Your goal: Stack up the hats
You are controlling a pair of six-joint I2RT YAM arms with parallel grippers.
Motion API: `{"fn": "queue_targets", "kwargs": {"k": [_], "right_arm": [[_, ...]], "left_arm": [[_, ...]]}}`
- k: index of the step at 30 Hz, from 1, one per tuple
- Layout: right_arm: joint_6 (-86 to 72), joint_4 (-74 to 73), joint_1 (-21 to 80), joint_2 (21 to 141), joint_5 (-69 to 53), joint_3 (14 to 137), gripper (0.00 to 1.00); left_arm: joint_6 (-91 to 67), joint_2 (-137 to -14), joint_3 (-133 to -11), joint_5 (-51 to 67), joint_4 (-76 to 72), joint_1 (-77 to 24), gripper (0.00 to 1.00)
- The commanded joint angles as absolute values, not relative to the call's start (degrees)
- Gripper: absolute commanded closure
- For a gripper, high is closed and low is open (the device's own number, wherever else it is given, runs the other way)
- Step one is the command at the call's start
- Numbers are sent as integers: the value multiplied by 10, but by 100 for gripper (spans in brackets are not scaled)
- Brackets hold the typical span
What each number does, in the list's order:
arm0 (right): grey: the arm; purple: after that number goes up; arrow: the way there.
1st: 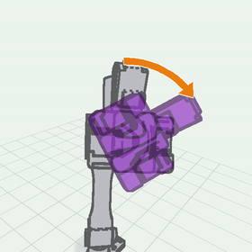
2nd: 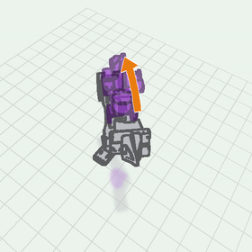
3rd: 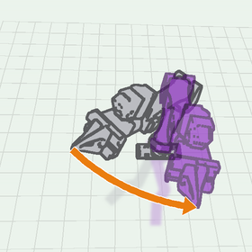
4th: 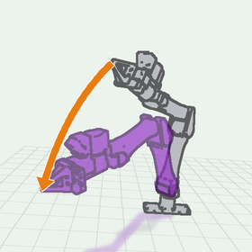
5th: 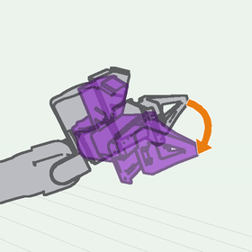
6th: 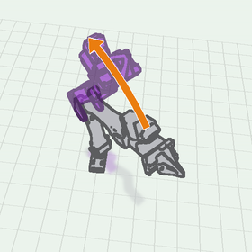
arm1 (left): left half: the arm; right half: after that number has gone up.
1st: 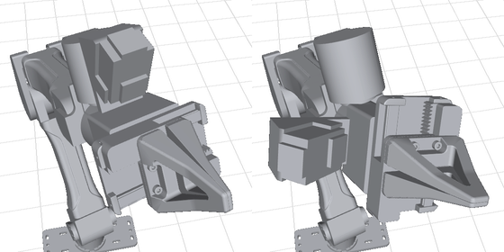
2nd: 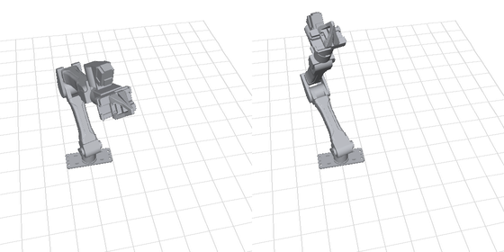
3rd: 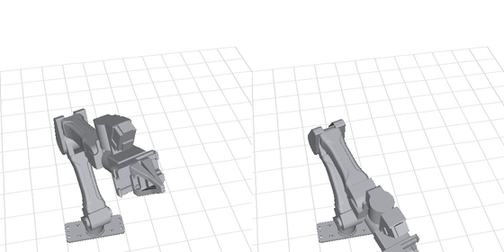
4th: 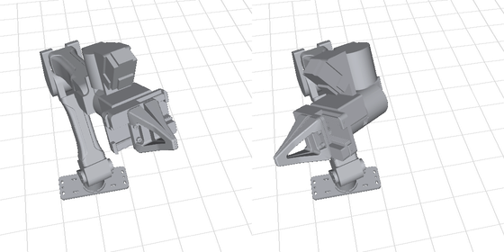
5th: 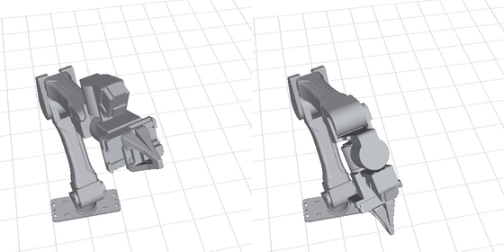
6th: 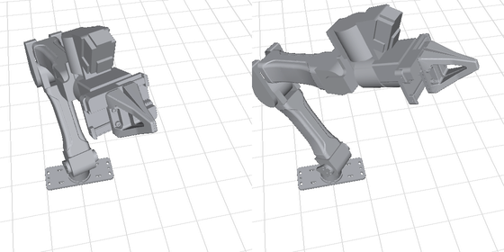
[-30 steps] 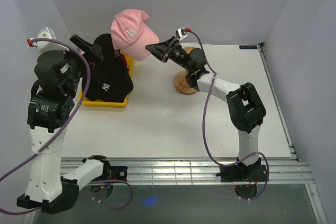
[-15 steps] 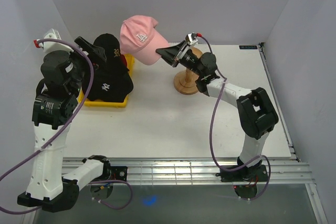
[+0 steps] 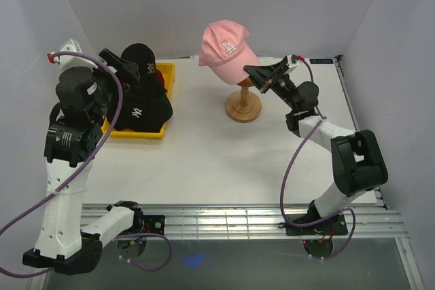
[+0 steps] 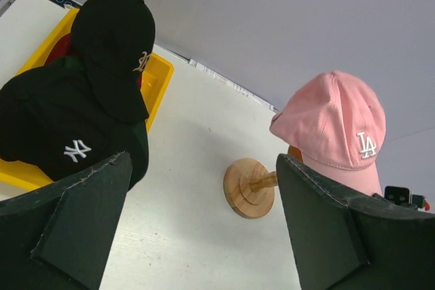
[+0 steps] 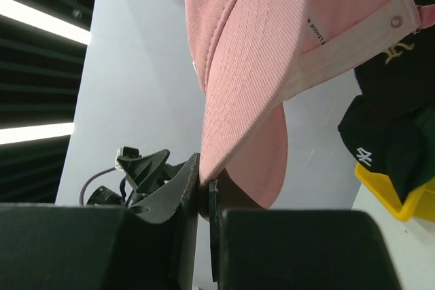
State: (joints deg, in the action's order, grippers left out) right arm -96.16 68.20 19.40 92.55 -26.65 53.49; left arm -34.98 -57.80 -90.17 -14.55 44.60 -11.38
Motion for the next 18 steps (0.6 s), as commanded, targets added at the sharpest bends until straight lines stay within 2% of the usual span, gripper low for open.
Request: {"fn": "queue_targets", "kwargs": {"k": [1, 9, 18], "right_arm": [[-988, 769, 143, 883, -273, 481, 92], [-1012, 847, 93, 842, -290, 333, 92], [-981, 819, 54, 768, -280, 188, 92]], "left_arm": [[-347, -576, -898, -133, 430, -115, 2], [-355, -586, -881, -106, 418, -115, 2], [-347, -586, -875, -105, 419, -114, 2]]}}
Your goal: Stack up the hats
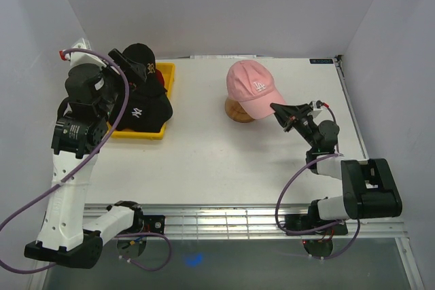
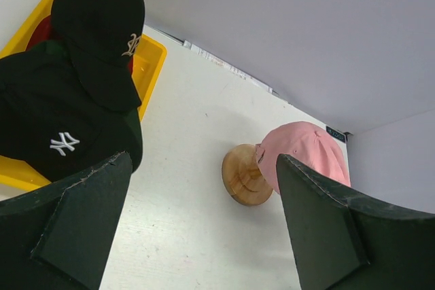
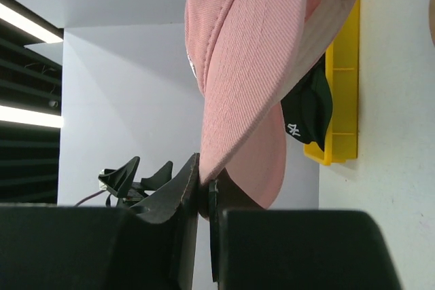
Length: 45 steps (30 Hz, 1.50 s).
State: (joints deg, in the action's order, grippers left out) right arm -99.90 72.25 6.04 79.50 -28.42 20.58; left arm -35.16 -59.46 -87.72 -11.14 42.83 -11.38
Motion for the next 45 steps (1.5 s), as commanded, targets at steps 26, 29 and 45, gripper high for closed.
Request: {"fn": "queue_targets", "kwargs": {"k": [26, 29, 45], "right_arm": [[-856, 497, 112, 780, -236, 177, 74], [-858, 480, 126, 792, -230, 185, 73], [-927, 436, 214, 793, -120, 186, 45]], "left_arm": [[-340, -602, -858, -111, 414, -115, 2], [-338, -604, -860, -112, 414, -115, 2], [-325, -618, -865, -109, 412, -115, 2]]}}
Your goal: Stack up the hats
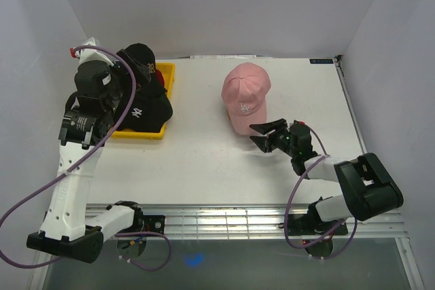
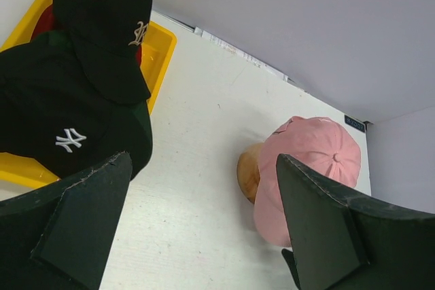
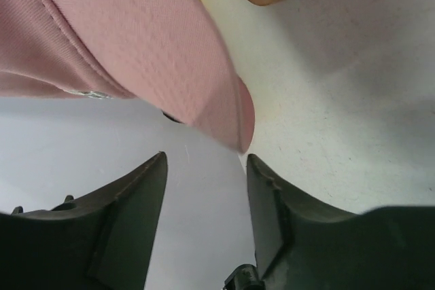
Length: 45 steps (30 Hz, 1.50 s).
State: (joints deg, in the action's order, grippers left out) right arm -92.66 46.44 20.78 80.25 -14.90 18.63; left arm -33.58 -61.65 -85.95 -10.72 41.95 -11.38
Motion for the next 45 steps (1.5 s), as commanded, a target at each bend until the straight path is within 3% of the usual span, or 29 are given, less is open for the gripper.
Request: {"fn": "queue_targets", "kwargs": {"k": [1, 7, 13, 20, 24, 34, 41, 45], "right_arm": [[-921, 412, 214, 781, -120, 188, 41], [-853, 305, 214, 752, -134, 214, 29], [-755, 206, 204, 692, -108, 247, 27], [-593, 72, 146, 670, -87, 385, 27], [-536, 59, 97, 730, -132, 460, 28], [-419, -31, 94, 896, -118, 730, 28], [-412, -40, 94, 974, -118, 780, 31], [-412, -28, 94, 997, -131, 772, 42]], "left_arm": [[-324, -621, -866, -104, 411, -115, 2], [-323, -641, -868, -67, 409, -115, 2], [-316, -659, -861, -49, 404, -115, 2], [-324, -695, -833, -1, 375, -116, 3], [-340, -722, -817, 27, 356, -128, 6], [-335, -761, -814, 9, 347, -141, 8], [-329, -769, -812, -15, 350, -142, 9], [-325, -773, -813, -14, 351, -142, 11]]}}
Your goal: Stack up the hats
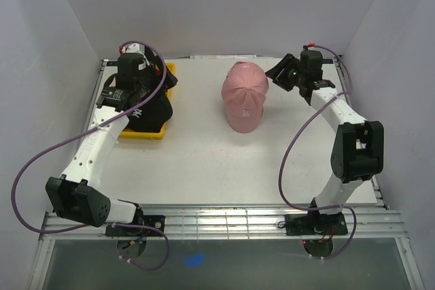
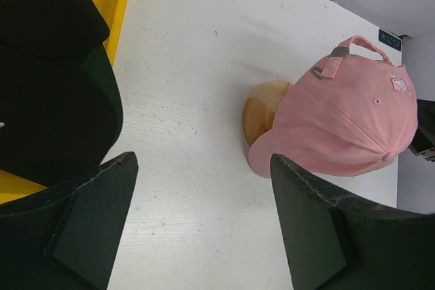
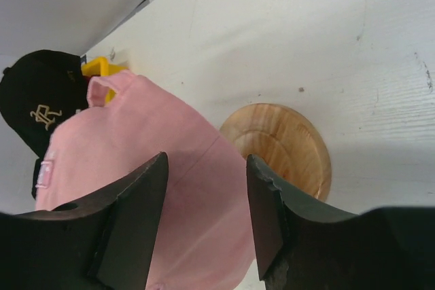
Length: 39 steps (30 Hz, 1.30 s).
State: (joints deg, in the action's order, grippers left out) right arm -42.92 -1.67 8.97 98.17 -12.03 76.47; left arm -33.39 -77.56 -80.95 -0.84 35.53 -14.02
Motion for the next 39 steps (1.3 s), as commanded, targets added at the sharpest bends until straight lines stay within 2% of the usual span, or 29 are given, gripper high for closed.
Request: {"fn": "queue_targets", "kwargs": {"k": [1, 6, 12, 14, 16, 17, 20, 23, 27, 35, 39], "right_arm": [[-413, -26, 94, 998, -131, 769, 45], [-417, -18, 94, 998, -128, 748, 60], [-417, -14, 94, 986, -120, 721, 65], [-417, -15, 94, 983, -117, 715, 64], [-417, -18, 91, 975, -105, 714, 56], [-417, -20, 89, 969, -105, 715, 49], [-417, -36, 79, 963, -108, 734, 35], [-413, -59, 67, 956, -109, 758, 28], [-415, -69, 53, 942, -123, 767, 24], [-418, -58, 52, 897, -166, 751, 23], [-422, -47, 52, 882, -192, 741, 23]], "left_arm": [[-324, -776, -815, -14, 352, -142, 11], [-321, -782, -818, -15, 352, -142, 11], [-311, -795, -827, -19, 356, -142, 12], [-307, -799, -838, -25, 358, -142, 12], [-300, -805, -851, -46, 364, -142, 11], [-292, -809, -867, -55, 366, -142, 11], [-280, -827, -891, -97, 377, -142, 7], [-272, -847, -920, -170, 393, -141, 4], [-277, -879, -959, -254, 411, -123, 2], [-339, -981, -1009, -103, 390, 25, 2], [-388, -990, -969, -2, 321, 88, 2]]}}
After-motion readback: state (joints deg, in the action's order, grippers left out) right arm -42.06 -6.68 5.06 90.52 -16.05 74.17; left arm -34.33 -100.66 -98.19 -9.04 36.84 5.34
